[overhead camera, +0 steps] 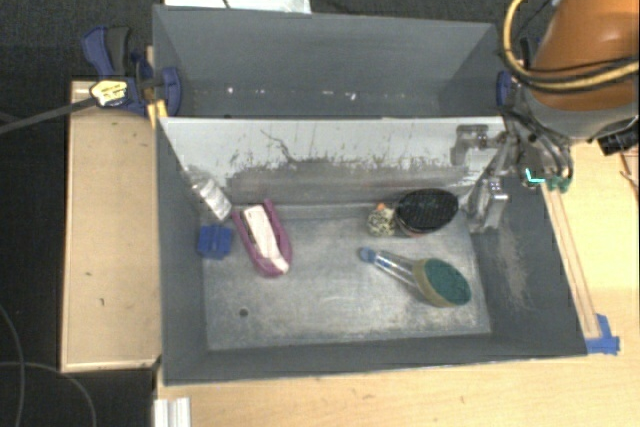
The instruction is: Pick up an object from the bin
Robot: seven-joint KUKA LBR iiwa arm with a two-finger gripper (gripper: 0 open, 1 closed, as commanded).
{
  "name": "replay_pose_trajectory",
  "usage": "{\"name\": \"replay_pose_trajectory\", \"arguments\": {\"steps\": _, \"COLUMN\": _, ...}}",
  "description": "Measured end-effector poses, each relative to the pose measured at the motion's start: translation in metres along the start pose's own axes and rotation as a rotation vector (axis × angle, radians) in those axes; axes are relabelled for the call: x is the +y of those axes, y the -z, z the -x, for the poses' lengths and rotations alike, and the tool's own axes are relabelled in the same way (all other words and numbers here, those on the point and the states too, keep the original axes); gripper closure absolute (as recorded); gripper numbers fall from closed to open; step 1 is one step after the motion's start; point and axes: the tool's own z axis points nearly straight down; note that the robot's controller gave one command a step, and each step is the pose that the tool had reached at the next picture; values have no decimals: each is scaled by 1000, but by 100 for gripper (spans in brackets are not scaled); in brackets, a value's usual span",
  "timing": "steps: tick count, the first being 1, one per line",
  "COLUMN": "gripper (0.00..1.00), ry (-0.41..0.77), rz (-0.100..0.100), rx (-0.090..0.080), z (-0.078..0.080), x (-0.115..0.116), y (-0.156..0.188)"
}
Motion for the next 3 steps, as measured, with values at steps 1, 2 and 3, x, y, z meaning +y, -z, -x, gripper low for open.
{"name": "replay_pose_trajectory", "arguments": {"steps": 1, "gripper": 0, "ry": -171, "rz": 2, "rx": 0, "z": -9, "x": 39, "y": -137}}
{"name": "replay_pose_trajectory", "arguments": {"steps": 2, "gripper": 0, "ry": -205, "rz": 7, "rx": -24, "z": -21, "x": -18, "y": -166}}
{"name": "replay_pose_trajectory", "arguments": {"steps": 3, "gripper": 0, "ry": -210, "rz": 2, "rx": -36, "z": -36, "x": -10, "y": -165}}
